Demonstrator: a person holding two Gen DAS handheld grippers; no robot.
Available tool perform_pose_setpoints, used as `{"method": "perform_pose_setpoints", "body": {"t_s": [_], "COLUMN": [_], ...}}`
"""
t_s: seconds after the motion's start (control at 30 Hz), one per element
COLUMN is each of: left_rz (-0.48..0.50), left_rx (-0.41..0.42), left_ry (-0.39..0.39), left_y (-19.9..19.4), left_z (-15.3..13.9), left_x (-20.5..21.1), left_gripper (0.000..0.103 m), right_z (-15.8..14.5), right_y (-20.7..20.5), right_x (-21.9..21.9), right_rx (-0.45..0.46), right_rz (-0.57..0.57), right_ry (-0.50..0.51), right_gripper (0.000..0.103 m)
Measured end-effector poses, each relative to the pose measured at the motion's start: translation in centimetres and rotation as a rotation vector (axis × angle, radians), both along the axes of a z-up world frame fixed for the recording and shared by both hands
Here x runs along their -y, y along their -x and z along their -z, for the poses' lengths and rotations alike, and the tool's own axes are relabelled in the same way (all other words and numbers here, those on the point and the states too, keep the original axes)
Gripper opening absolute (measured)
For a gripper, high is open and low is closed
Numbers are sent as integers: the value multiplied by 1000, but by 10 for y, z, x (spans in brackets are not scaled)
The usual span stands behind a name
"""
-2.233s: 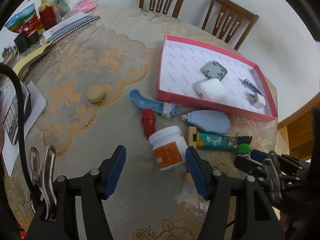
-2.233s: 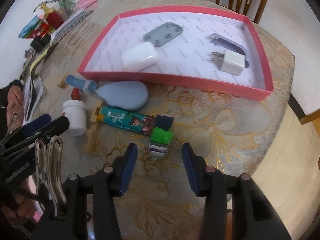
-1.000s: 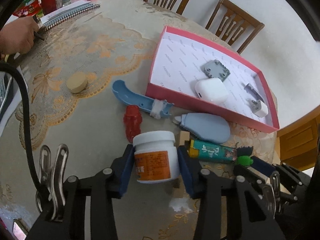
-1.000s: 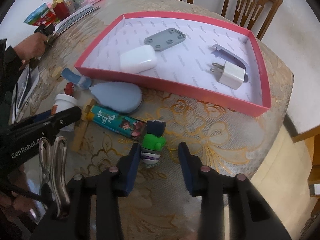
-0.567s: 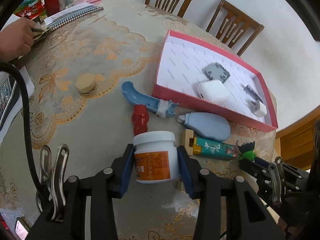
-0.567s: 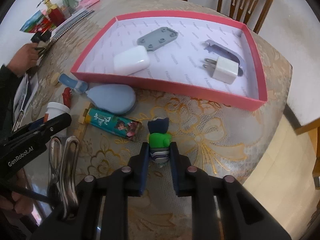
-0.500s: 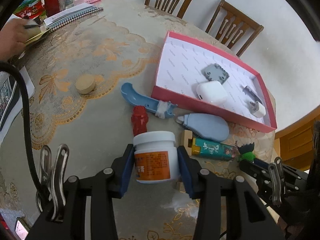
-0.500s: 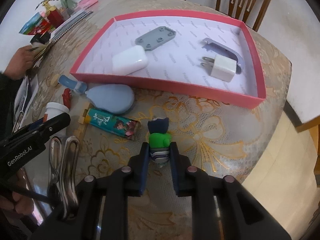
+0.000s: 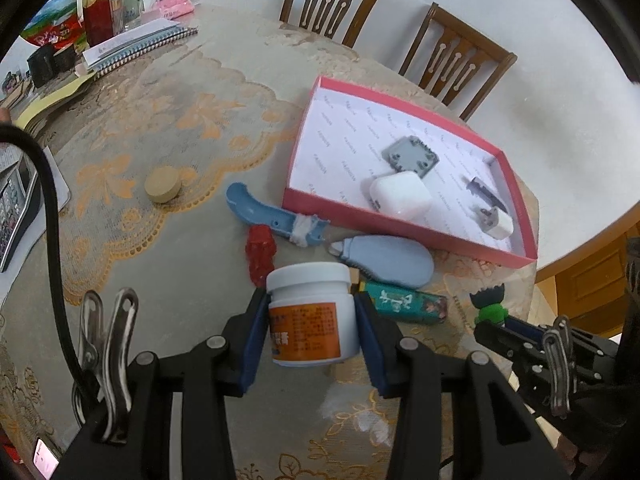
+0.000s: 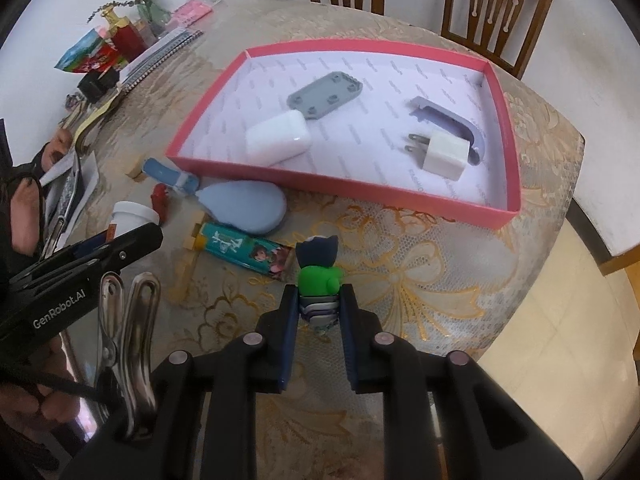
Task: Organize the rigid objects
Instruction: 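Lift and carry the jar with left tool over the tray while right carries the figure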
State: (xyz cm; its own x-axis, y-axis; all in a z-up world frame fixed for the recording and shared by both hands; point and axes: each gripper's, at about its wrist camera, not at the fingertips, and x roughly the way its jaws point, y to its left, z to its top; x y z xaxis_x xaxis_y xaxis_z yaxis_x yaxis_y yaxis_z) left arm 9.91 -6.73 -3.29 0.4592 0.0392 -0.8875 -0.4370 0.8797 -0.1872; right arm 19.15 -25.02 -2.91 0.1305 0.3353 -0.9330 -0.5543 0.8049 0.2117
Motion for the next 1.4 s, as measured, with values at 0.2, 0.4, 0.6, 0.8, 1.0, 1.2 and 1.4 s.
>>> {"method": "perform_pose_setpoints", "body": {"t_s": [0.2,0.4,0.6,0.8,1.0,1.2,1.4], "left_rz": [3,-1,-8,-8,-9,-11,-11], "left_rx": [15,25,34,47,55,59,58], "left_ry": [-8,-6,-9,-16,-25,-25,-27], "left_y": [-7,-15,-24,-37,-51,-60,-72], "left_z": [-9,-16,-22,-29,-34,-36,-37], "left_x": [5,8,10,14,18,19,19], "left_gripper": [45,45,45,45,45,45,45], "right_z": [-6,-14,-21,-24,-28,-30,-29], "right_y": [-4,-10,-21,-35,-49,-62,-74], "right_x": [1,0,2,4,6,7,9], "right_rx": [0,1,6,8,15,22,17], "right_rz": [-14,-32,-40,-45,-48,-45,-38], "right_ry": [-19,-37,-53,-66,-78,-83,-85], "right_gripper": [21,21,21,21,21,21,21]}}
